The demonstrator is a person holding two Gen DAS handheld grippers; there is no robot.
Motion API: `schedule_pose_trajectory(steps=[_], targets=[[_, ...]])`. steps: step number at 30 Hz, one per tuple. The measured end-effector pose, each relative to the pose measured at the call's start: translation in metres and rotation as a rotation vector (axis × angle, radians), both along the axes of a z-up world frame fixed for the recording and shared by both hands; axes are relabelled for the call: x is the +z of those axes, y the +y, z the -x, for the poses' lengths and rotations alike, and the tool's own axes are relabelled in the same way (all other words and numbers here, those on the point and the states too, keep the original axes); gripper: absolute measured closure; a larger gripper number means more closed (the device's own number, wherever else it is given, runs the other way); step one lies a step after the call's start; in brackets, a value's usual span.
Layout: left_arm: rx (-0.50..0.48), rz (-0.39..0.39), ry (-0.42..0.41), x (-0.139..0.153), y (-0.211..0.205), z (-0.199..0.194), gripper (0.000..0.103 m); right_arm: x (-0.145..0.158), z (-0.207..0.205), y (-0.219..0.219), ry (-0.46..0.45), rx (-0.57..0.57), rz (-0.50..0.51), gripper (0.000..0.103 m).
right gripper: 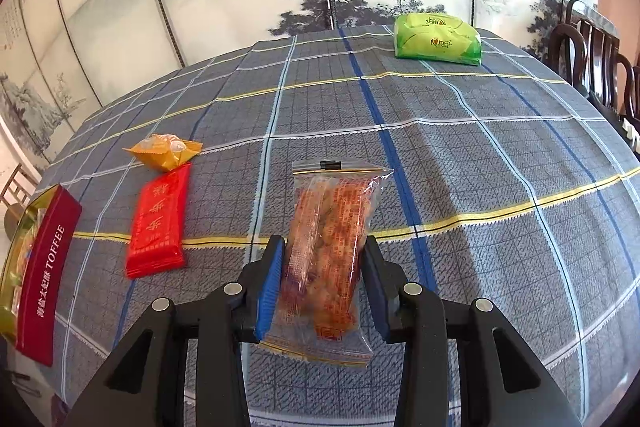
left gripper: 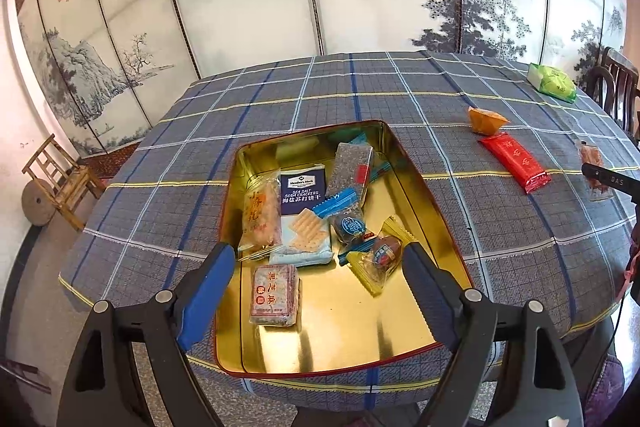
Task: Organize snacks
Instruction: 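Carry the stick pack toward the gold tin with the right tool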
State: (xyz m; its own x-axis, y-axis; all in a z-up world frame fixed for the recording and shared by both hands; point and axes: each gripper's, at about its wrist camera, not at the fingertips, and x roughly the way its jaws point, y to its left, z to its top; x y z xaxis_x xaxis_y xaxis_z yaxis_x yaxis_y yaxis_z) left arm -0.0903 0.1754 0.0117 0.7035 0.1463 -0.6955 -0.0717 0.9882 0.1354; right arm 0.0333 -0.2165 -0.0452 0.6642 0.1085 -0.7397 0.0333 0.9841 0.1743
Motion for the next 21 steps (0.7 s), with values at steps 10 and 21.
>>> schedule_pose_trajectory(steps=[10,21], targets=[[0.021,0.000,-0.001,-0.004,0.004,0.004,0.019,0.040,0.035,0.045,-0.077,0.122,-0.057,0.063],[0.096,-0.013,-0.032,-0.009,0.028,0.011,0.015,0.086,0.062,0.142,-0.137,0.363,-0.127,0.063]])
